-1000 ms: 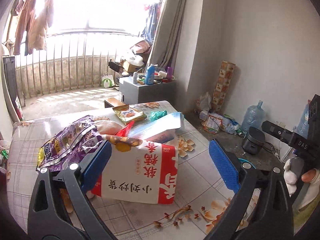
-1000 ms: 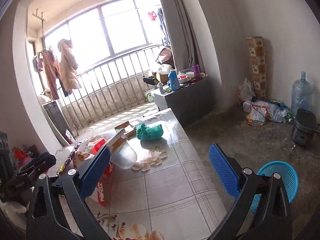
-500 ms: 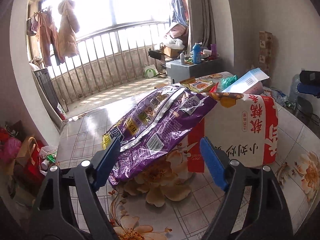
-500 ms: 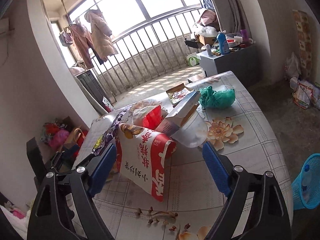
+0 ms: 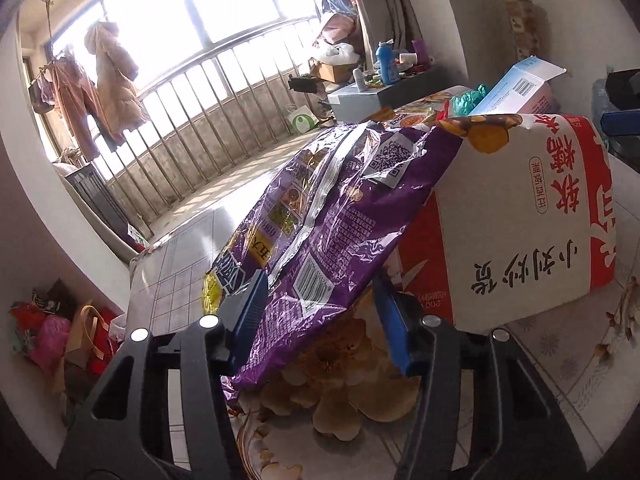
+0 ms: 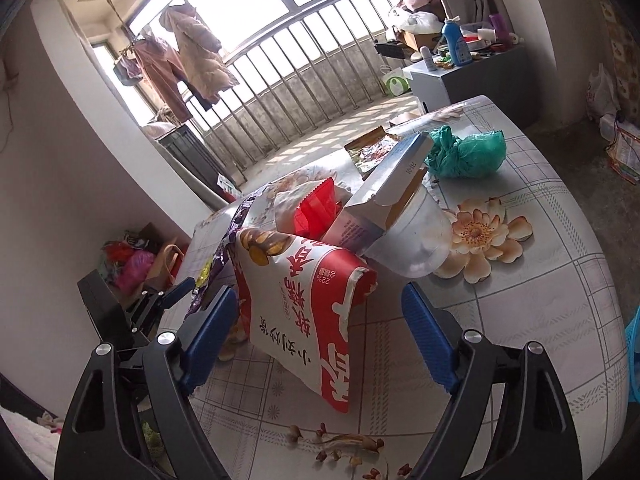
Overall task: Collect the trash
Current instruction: 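Grasp the purple snack bag with the left tool while the right tool grasps the red-white candy bag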
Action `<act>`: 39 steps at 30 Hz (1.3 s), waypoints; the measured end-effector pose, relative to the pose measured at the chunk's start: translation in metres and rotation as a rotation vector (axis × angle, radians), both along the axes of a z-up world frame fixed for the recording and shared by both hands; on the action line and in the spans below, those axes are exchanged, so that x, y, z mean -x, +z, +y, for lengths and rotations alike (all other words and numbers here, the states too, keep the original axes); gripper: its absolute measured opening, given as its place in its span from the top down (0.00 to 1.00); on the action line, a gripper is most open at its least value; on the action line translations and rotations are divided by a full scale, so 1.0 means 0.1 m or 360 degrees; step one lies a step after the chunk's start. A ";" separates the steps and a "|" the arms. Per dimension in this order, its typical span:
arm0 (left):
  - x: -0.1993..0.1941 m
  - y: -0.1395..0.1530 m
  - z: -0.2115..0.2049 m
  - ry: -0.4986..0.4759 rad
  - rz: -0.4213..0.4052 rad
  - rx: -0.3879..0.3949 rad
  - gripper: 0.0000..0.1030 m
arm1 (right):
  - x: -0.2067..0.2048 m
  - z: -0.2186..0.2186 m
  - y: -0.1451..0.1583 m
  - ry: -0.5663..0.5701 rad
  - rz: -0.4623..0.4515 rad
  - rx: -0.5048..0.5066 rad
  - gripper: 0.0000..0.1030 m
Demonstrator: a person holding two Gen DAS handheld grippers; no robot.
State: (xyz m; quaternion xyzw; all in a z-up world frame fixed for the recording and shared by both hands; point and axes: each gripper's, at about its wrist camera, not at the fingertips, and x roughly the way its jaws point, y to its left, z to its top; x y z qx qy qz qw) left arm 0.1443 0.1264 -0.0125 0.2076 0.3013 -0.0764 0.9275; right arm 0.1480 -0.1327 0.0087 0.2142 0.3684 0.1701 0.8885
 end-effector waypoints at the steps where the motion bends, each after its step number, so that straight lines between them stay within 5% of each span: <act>1: -0.01 -0.01 0.00 -0.0005 0.0015 0.0010 0.58 | -0.02 0.01 -0.01 -0.0002 0.0000 0.0001 0.21; 5: -0.03 -0.03 0.03 -0.0004 0.0074 0.0051 0.77 | -0.10 0.03 -0.05 0.0028 0.0013 -0.0013 0.28; 12: -0.02 0.02 0.15 0.0024 0.0068 0.0131 0.91 | -0.18 0.05 -0.18 0.0077 0.0095 -0.0119 0.48; 20: 0.04 0.13 0.31 0.0079 0.0059 0.0260 1.00 | -0.14 0.02 -0.27 0.0165 0.0132 -0.0277 0.89; 39: 0.44 0.68 0.77 0.0144 -0.0060 0.0543 1.00 | 0.26 0.04 -0.06 0.0303 -0.0008 -0.0418 0.97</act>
